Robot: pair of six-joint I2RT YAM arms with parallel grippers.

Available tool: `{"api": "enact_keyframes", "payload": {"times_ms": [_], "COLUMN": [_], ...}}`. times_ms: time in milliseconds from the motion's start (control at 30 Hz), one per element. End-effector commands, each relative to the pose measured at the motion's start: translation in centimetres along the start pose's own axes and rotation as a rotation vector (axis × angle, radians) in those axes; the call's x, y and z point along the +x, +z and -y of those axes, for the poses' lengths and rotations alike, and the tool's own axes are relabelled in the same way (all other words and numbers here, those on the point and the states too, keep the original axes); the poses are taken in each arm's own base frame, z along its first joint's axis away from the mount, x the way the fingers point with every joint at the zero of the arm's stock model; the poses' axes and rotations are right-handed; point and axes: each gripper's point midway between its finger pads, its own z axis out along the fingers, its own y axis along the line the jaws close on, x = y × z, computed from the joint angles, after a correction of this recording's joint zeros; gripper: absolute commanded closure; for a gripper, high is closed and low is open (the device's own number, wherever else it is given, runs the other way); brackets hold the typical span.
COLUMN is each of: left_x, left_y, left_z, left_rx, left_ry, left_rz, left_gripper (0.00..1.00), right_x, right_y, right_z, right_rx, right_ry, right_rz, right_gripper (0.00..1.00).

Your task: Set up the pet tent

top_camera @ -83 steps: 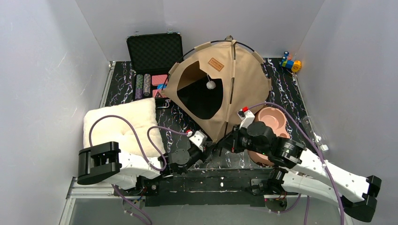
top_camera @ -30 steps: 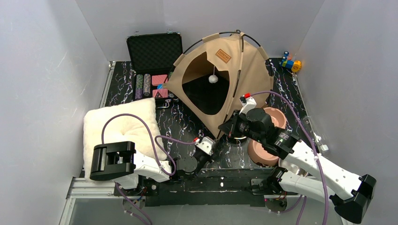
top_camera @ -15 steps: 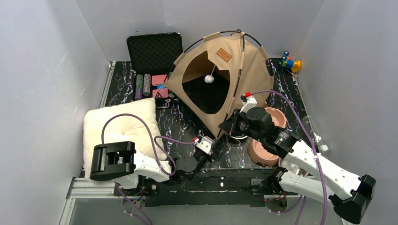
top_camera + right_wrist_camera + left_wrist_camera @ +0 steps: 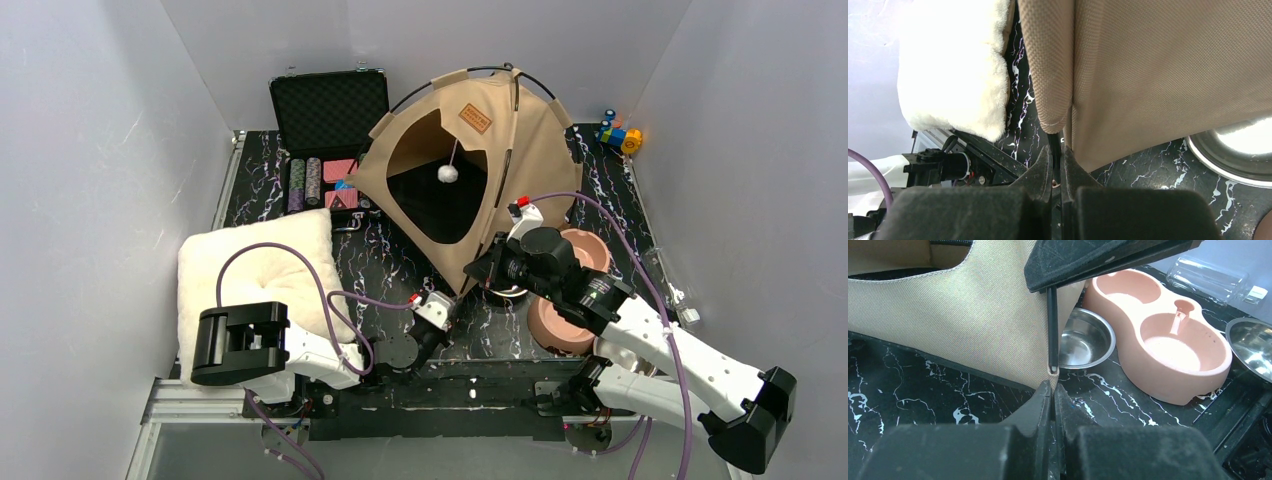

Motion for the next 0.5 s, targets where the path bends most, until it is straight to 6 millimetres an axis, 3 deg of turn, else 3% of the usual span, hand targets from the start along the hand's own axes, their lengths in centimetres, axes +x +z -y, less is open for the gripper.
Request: {"api": "enact_keyframes", "payload": {"times_ms": [0, 467], "left_x": [4.5, 4.3], "left_y": [-2.7, -2.8], "left_z": [1.1, 0.7], "left_rx": [0.098, 0.079], "left_ry": [0.115, 0.095], "left_rz": [-0.131, -0.122], "left_gripper": [1.0, 1.0], "right_x": [-9.6, -6.6], "right_y": [-1.0, 1.2], "right_z": [-0.7, 0.8], "right_rx": [0.012, 0.034], "right_ry": [0.061, 0.062], "right_rz": [0.385, 0.3], "right_gripper": [0.99, 0.99]}}
